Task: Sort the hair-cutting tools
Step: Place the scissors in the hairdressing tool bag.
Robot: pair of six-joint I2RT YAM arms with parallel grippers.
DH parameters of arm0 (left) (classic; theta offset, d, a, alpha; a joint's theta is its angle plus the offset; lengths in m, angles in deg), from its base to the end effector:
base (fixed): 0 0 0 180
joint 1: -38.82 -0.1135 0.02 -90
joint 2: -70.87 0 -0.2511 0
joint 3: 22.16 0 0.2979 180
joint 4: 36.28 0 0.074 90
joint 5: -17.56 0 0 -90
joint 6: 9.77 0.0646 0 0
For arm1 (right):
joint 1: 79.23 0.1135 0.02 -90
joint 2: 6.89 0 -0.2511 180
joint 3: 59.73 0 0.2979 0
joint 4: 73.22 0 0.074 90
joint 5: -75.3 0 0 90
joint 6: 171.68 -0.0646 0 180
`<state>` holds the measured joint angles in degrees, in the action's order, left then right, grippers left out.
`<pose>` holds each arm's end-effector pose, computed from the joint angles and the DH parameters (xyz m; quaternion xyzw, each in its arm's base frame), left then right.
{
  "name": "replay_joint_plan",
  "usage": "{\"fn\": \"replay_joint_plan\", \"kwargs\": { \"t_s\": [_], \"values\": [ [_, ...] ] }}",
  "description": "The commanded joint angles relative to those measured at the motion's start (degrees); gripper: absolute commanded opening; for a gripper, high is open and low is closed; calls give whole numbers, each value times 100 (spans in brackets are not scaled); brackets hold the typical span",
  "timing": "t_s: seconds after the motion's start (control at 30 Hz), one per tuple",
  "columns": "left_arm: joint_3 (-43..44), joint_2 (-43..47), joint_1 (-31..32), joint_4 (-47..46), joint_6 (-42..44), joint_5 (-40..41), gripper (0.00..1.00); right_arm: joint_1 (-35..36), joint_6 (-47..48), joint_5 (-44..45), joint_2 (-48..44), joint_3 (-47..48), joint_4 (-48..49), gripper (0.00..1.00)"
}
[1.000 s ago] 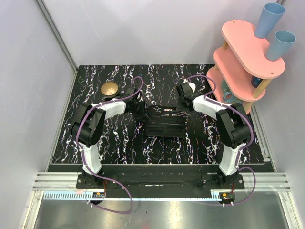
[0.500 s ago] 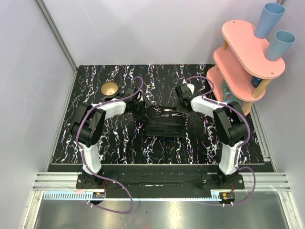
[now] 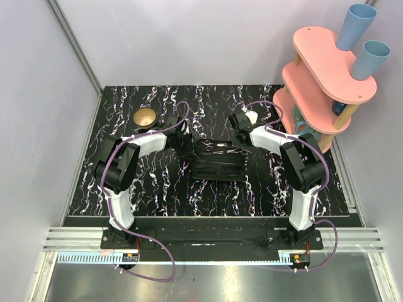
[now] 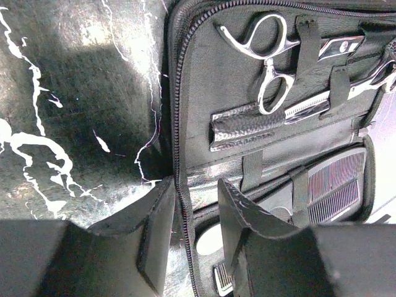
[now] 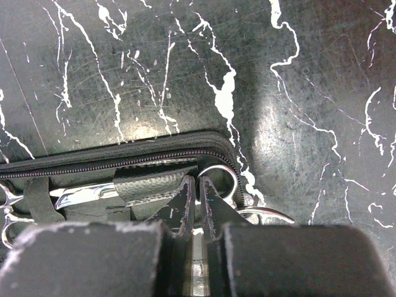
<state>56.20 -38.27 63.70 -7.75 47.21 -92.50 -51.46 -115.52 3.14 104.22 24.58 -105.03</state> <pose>0.3781 -0.1998 0.0825 -0.0214 0.9505 -0.2731 0.1467 0.4047 0.1907 0.0978 0.0922 0.9475 0.0086 0.3060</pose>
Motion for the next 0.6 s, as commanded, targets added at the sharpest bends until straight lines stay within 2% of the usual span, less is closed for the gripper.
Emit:
{"fn": "replay_joint_plan", "kwargs": {
  "t_s": [0.0, 0.27, 0.57],
  "values": [
    [-3, -116, 52, -30, 5, -166, 38, 159, -420, 219, 113, 211, -161, 0],
    [-56, -55, 131, -30, 49, -332, 36, 229, -1027, 430, -2, 114, -161, 0],
    [-38, -46, 280, -47, 146, -499, 36, 431, -1247, 448, -2, 167, -179, 0]
  ]
}}
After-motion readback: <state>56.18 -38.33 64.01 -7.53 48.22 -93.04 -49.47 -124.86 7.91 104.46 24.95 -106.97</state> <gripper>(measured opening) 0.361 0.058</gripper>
